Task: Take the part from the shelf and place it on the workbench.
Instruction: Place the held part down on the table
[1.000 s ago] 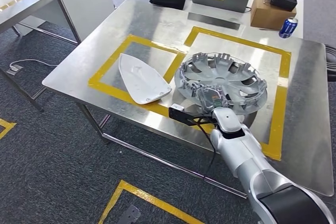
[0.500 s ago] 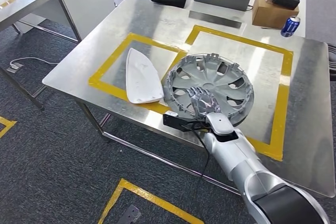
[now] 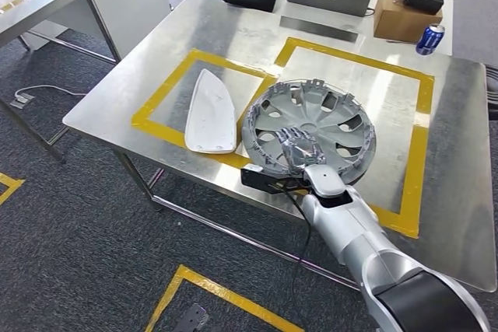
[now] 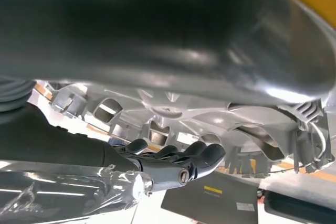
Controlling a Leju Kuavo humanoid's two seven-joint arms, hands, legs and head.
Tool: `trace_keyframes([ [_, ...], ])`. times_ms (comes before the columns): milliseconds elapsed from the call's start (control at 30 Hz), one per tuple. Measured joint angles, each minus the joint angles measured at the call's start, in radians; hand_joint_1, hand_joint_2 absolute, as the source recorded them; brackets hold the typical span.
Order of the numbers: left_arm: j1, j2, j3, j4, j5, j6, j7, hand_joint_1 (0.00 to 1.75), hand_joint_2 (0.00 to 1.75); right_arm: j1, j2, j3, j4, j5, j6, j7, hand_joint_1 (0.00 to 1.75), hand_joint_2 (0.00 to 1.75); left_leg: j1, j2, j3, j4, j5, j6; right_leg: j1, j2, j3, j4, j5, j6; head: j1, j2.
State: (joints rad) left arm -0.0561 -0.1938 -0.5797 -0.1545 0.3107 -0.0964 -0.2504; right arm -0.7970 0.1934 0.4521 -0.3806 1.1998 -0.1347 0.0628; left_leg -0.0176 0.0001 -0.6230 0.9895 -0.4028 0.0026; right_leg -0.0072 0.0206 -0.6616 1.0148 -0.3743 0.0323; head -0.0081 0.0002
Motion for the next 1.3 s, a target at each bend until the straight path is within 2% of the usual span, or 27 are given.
trace_keyframes([
  [133,0.001,0.000,0.001,0.000,0.020,0.008,-0.011,0.00,0.00,-0.020,-0.012,0.003,-0.007,-0.036,-0.034,-0.002,0.00,0.00,0.000,0.000,0.000,0.000,0.000,0.000,0.000,0.000,-0.001,0.000,0.000,0.000,0.000,0.000],
  [233,0.004,0.000,0.010,0.000,0.044,0.028,-0.023,0.00,0.00,-0.023,-0.081,0.008,-0.078,-0.074,-0.061,0.012,0.00,0.00,-0.001,-0.002,-0.001,0.000,0.001,0.001,0.000,-0.003,-0.001,-0.001,0.000,0.001,0.000,0.000],
  [267,0.006,0.000,0.014,0.000,0.053,0.037,-0.026,0.00,0.00,-0.014,-0.125,0.011,-0.129,-0.093,-0.062,0.026,0.00,0.00,-0.001,-0.004,-0.001,0.001,0.002,0.002,0.000,-0.006,-0.001,-0.001,0.000,0.001,0.000,0.000],
  [333,0.009,-0.001,0.022,0.000,0.070,0.054,-0.031,0.00,0.00,0.031,-0.247,0.010,-0.273,-0.135,-0.045,0.064,0.00,0.00,-0.001,-0.012,-0.001,0.001,0.002,0.004,0.000,-0.014,0.001,-0.004,-0.001,0.003,0.000,0.000],
  [433,0.016,-0.002,0.037,0.000,0.086,0.069,-0.039,0.00,0.00,0.161,-0.454,-0.034,-0.543,-0.194,0.001,0.095,0.00,0.00,-0.001,-0.023,-0.003,0.001,0.001,0.007,-0.001,-0.025,0.008,-0.006,-0.004,0.008,0.001,0.000],
  [500,0.018,-0.002,0.044,0.000,0.089,0.071,-0.041,0.00,0.00,0.237,-0.556,-0.078,-0.694,-0.205,0.026,0.097,0.00,0.00,-0.002,-0.021,-0.005,0.001,0.000,0.008,-0.002,-0.021,0.005,-0.006,-0.002,0.009,0.001,0.000],
  [600,0.016,-0.002,0.049,0.000,0.093,0.076,-0.042,0.00,0.00,0.300,-0.635,-0.106,-0.827,-0.201,0.037,0.114,0.00,0.00,-0.004,-0.009,-0.004,0.001,-0.003,0.009,-0.003,-0.007,0.001,-0.007,0.000,0.010,0.000,0.000],
  [667,0.016,-0.004,0.053,0.000,0.099,0.090,-0.046,0.00,0.00,0.379,-0.696,-0.132,-0.918,-0.245,0.016,0.143,0.00,0.00,-0.004,-0.011,-0.003,0.001,-0.003,0.011,-0.003,-0.011,-0.001,-0.009,-0.002,0.013,-0.001,0.000],
  [733,0.019,-0.006,0.060,0.000,0.111,0.109,-0.055,0.00,0.00,0.549,-0.789,-0.222,-1.070,-0.347,-0.011,0.151,0.00,0.00,-0.003,-0.028,-0.002,0.001,-0.003,0.013,-0.002,-0.029,0.004,-0.009,-0.010,0.016,0.000,0.000],
  [767,0.021,-0.007,0.065,0.000,0.121,0.117,-0.064,0.00,0.00,0.661,-0.824,-0.304,-1.168,-0.411,-0.008,0.124,0.00,0.00,-0.002,-0.038,-0.002,0.001,-0.003,0.013,-0.001,-0.039,0.010,-0.009,-0.013,0.016,0.001,0.000],
  [800,0.024,-0.008,0.071,0.000,0.133,0.125,-0.076,0.00,0.00,0.770,-0.834,-0.410,-1.271,-0.478,0.021,0.061,0.00,0.00,-0.001,-0.043,-0.003,0.000,-0.004,0.013,0.000,-0.045,0.013,-0.008,-0.015,0.015,0.002,0.000],
  [833,0.026,-0.008,0.079,0.000,0.148,0.130,-0.094,0.00,0.00,0.860,-0.806,-0.538,-1.374,-0.540,0.084,-0.036,0.00,0.00,0.000,-0.045,-0.003,0.000,-0.005,0.011,0.001,-0.046,0.015,-0.007,-0.015,0.014,0.002,0.000],
  [867,0.028,-0.010,0.089,0.000,0.167,0.134,-0.117,0.00,0.00,0.918,-0.744,-0.685,-1.472,-0.590,0.176,-0.159,0.00,0.00,0.000,-0.044,-0.004,-0.001,-0.006,0.009,0.000,-0.044,0.015,-0.007,-0.016,0.013,0.001,0.000],
  [933,0.031,-0.015,0.119,0.000,0.219,0.141,-0.169,0.00,0.00,0.945,-0.562,-1.009,-1.633,-0.628,0.378,-0.401,0.00,0.00,0.000,-0.041,-0.002,-0.001,-0.009,0.007,0.000,-0.039,0.013,-0.006,-0.018,0.011,0.000,0.000],
  [1000,0.036,-0.022,0.157,0.000,0.265,0.154,-0.200,0.00,0.00,0.918,-0.386,-1.313,-1.724,-0.600,0.472,-0.540,0.00,0.00,0.002,-0.039,0.000,-0.001,-0.010,0.007,0.002,-0.039,0.013,-0.007,-0.022,0.009,0.001,0.000],
  [1067,0.040,-0.025,0.186,0.000,0.284,0.175,-0.194,0.00,0.00,0.901,-0.244,-1.540,-1.756,-0.578,0.425,-0.587,0.00,0.00,0.003,-0.039,0.002,-0.001,-0.011,0.006,0.003,-0.039,0.015,-0.007,-0.023,0.007,0.001,0.000],
  [1133,0.041,-0.026,0.201,0.000,0.288,0.205,-0.176,0.00,0.00,0.899,-0.133,-1.688,-1.757,-0.582,0.303,-0.584,0.00,0.00,0.003,-0.036,0.003,-0.001,-0.012,0.005,0.003,-0.035,0.015,-0.007,-0.022,0.006,0.001,0.000],
  [1233,0.041,-0.027,0.210,0.000,0.274,0.242,-0.164,0.00,0.00,0.901,-0.019,-1.832,-1.704,-0.586,0.083,-0.541,0.00,0.00,0.003,-0.029,0.006,-0.001,-0.014,0.003,0.003,-0.026,0.016,-0.006,-0.022,0.005,0.001,0.000],
  [1300,0.040,-0.028,0.211,0.000,0.257,0.247,-0.169,0.00,0.00,0.896,0.030,-1.891,-1.630,-0.567,-0.067,-0.526,0.00,0.00,0.003,-0.024,0.008,-0.001,-0.015,0.002,0.003,-0.022,0.016,-0.006,-0.021,0.005,0.001,0.000],
])
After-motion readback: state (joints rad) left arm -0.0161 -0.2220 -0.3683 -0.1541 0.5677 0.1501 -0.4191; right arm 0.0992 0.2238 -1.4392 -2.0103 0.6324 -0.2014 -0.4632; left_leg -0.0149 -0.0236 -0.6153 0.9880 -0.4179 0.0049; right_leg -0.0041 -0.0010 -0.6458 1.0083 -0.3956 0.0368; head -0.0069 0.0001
